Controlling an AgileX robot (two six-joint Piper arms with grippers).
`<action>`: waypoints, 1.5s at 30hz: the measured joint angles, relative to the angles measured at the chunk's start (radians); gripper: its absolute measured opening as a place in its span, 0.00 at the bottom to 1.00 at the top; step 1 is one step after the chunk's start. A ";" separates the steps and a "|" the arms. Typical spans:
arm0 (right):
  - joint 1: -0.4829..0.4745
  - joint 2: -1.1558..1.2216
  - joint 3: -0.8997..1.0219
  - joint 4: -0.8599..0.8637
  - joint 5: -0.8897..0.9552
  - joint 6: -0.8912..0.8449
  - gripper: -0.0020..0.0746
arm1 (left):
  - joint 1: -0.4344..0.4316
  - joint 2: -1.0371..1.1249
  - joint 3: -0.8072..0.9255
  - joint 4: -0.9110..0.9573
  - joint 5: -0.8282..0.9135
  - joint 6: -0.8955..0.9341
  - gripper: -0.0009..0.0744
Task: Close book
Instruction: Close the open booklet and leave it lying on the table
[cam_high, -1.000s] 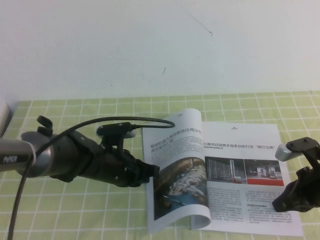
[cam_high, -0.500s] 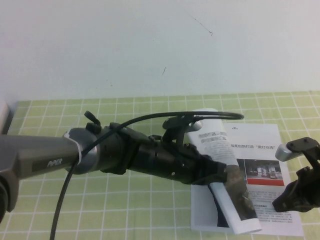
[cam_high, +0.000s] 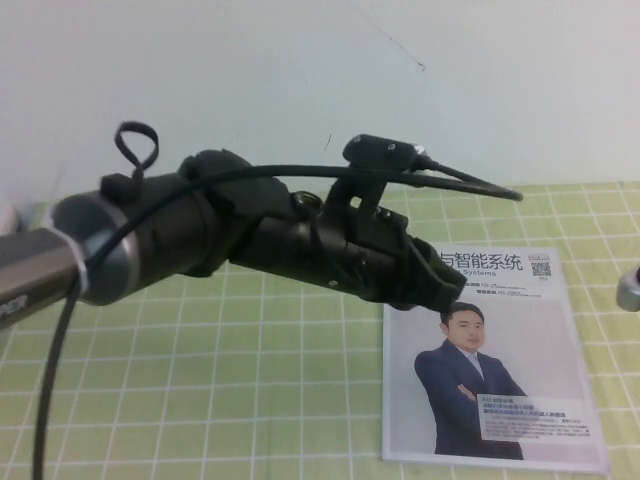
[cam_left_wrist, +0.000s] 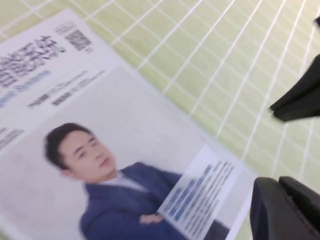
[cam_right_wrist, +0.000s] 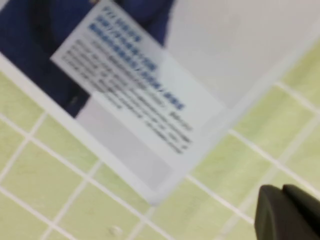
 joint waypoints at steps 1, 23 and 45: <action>0.000 -0.039 0.000 -0.037 0.002 0.041 0.02 | 0.000 -0.035 -0.002 0.102 -0.017 -0.070 0.01; 0.000 -1.047 0.148 0.056 -0.054 0.138 0.02 | 0.000 -1.106 0.501 1.618 -0.215 -1.335 0.01; 0.000 -1.360 0.458 0.167 0.040 0.101 0.02 | 0.000 -1.561 0.931 1.710 -0.311 -1.347 0.01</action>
